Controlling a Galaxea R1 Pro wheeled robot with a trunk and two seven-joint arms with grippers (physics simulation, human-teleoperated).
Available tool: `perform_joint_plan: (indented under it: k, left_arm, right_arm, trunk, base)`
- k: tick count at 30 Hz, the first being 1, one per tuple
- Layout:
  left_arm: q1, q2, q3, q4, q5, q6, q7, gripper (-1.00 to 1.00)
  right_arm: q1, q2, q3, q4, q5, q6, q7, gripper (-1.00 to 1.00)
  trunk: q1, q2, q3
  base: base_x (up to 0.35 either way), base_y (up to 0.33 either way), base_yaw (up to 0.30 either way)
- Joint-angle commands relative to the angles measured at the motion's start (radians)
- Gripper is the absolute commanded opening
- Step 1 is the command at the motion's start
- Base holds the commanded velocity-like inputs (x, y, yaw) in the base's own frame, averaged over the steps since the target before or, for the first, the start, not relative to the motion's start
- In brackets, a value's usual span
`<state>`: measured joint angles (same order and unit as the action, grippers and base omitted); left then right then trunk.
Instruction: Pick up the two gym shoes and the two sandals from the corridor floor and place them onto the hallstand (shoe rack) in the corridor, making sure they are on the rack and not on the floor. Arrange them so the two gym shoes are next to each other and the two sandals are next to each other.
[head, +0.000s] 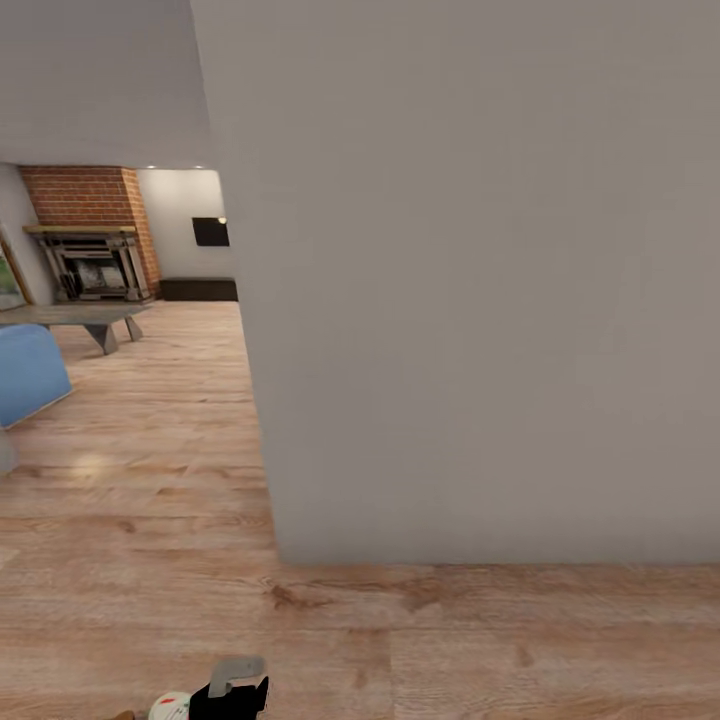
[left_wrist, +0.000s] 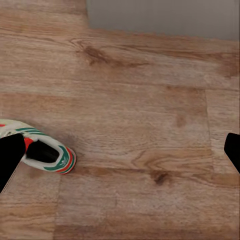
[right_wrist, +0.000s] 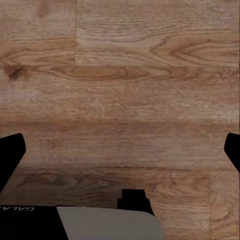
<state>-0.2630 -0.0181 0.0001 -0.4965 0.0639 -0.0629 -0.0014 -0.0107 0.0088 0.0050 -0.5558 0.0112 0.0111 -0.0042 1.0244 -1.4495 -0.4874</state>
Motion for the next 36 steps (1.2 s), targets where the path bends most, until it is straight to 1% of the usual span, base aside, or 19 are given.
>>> perform_joint_plan:
  k: [1, 7, 16, 21, 36]
  left_arm:
    - [-0.001, 0.0, 0.0, 0.001, 0.007, -0.003, 0.0, 1.0]
    - [-0.001, -0.001, 0.0, 0.001, 0.007, -0.003, 0.0, 1.0]
    - [-0.001, -0.002, 0.0, 0.002, 0.007, -0.003, 0.0, 1.0]
    - [-0.001, -0.002, 0.0, 0.002, 0.007, -0.003, 0.0, 1.0]
    - [-0.001, -0.002, 0.0, 0.002, 0.007, -0.003, 0.0, 1.0]
  right_arm:
    - [0.0, 0.0, 0.0, -0.001, 0.001, 0.001, 0.0, 1.0]
    - [0.0, 0.0, 0.001, -0.001, 0.001, 0.001, -0.001, 1.0]
    - [0.0, -0.001, 0.0, -0.001, 0.002, 0.001, 0.0, 1.0]
    - [0.0, -0.001, 0.0, -0.001, 0.001, 0.001, 0.0, 1.0]
    - [0.0, -0.001, 0.0, -0.001, 0.002, 0.001, 0.0, 1.0]
  trunk:
    - [0.001, 0.0, -0.001]
    - [0.001, 0.0, -0.004]
    - [0.001, 0.0, -0.007]
    - [0.001, 0.0, -0.009]
    - [0.001, 0.0, -0.015]
  base:
    - [0.327, -0.061, 0.3]
    - [0.278, -0.13, 0.3]
    - [0.182, -0.227, 0.3]
    - [0.041, -0.087, 0.3]
    - [0.002, -0.005, 0.3]
